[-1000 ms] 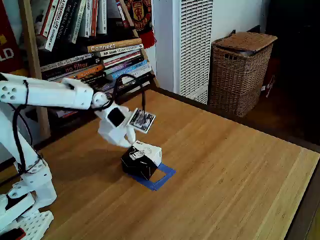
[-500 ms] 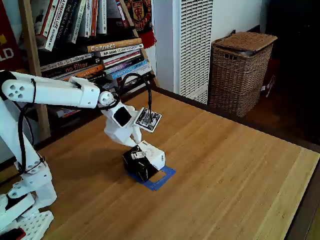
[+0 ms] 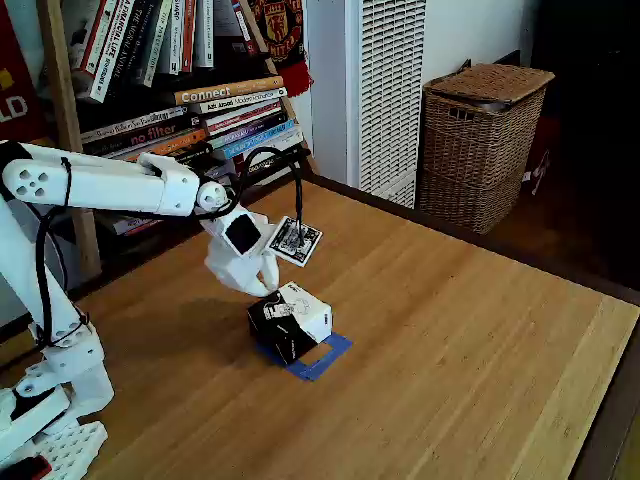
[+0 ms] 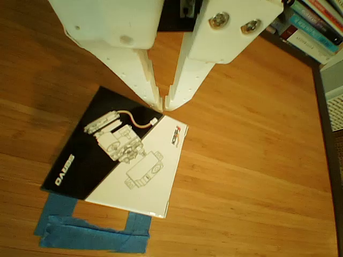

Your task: Push the box on top of the target

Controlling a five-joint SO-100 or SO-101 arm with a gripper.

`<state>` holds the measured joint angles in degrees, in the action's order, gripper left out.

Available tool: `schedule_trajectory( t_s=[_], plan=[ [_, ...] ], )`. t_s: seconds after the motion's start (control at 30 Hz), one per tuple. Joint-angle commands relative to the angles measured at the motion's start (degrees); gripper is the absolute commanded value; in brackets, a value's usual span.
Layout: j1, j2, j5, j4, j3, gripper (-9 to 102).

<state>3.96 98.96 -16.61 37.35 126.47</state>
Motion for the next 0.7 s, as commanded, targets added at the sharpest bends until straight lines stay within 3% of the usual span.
schedule_trajectory(
  t_s=[0.0,0.67],
  plan=[
    [0.18,3.60,-0.44,0.09,0.53,0],
    [3.60,8.61,-4.66,-0.70,7.47,0]
  ],
)
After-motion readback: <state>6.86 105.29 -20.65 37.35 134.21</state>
